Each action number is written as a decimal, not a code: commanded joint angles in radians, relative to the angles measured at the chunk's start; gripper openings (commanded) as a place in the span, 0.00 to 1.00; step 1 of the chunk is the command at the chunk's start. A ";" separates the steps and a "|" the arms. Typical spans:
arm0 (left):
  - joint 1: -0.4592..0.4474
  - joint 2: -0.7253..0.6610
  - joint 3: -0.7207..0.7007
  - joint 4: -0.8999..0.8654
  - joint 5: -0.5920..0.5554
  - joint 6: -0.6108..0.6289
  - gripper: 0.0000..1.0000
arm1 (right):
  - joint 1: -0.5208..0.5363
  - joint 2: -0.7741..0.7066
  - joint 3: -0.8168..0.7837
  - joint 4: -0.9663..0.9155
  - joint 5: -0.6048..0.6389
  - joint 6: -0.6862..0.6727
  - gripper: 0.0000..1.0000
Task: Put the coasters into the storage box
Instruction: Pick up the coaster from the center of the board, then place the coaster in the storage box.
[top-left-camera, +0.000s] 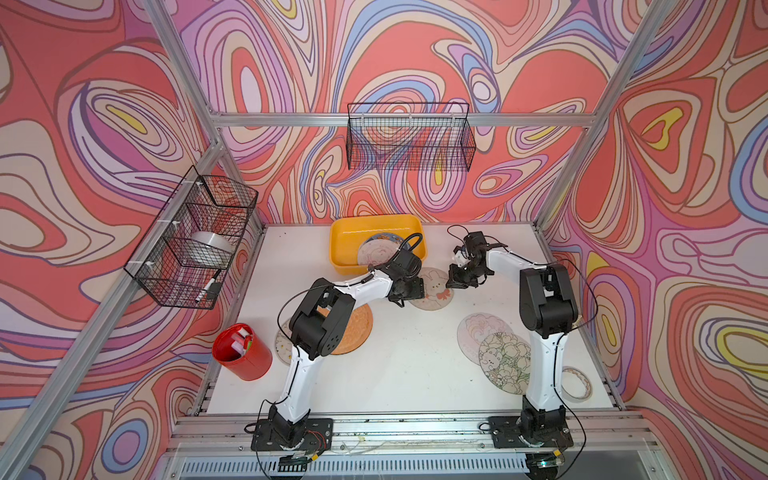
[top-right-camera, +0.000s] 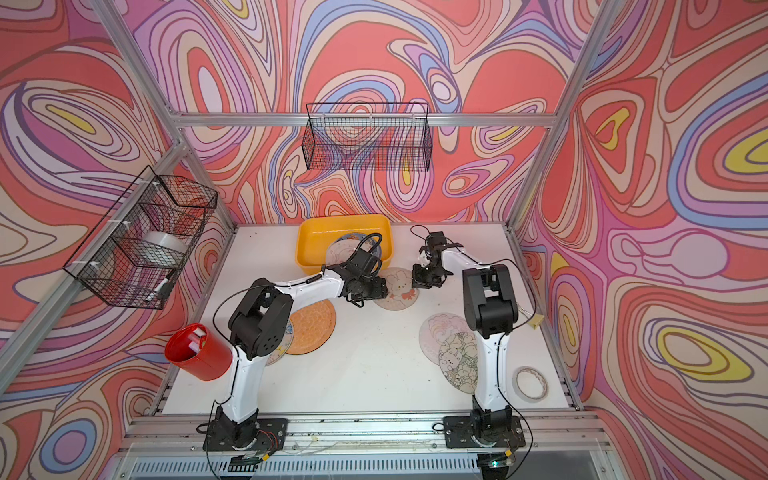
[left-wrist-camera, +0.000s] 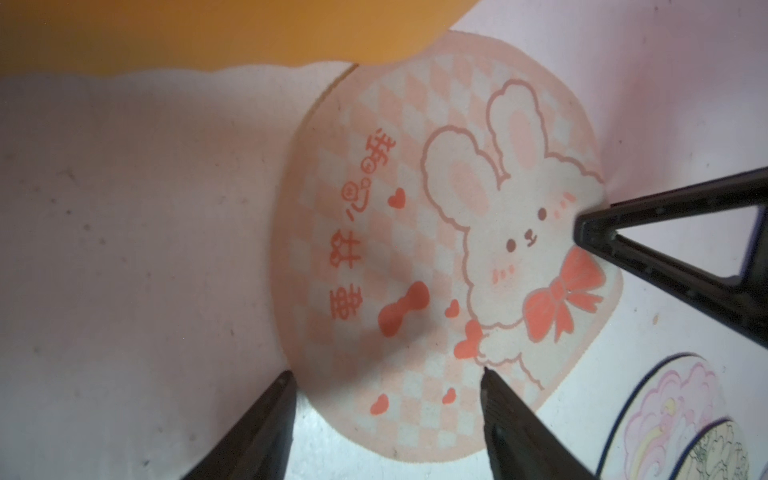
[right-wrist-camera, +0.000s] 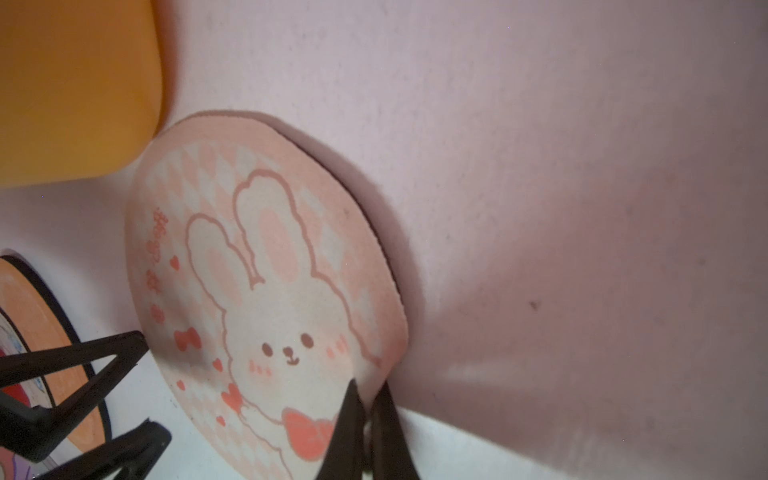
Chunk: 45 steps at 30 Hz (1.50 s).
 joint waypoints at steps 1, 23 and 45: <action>-0.001 -0.041 -0.059 -0.026 0.010 -0.001 0.81 | 0.007 -0.074 -0.017 -0.032 -0.004 0.009 0.00; 0.043 -0.387 -0.447 0.118 0.109 -0.040 0.97 | 0.121 -0.271 0.349 -0.200 -0.053 0.115 0.00; 0.101 -0.615 -0.661 0.106 0.099 -0.039 1.00 | 0.287 0.252 0.852 0.162 -0.181 0.338 0.00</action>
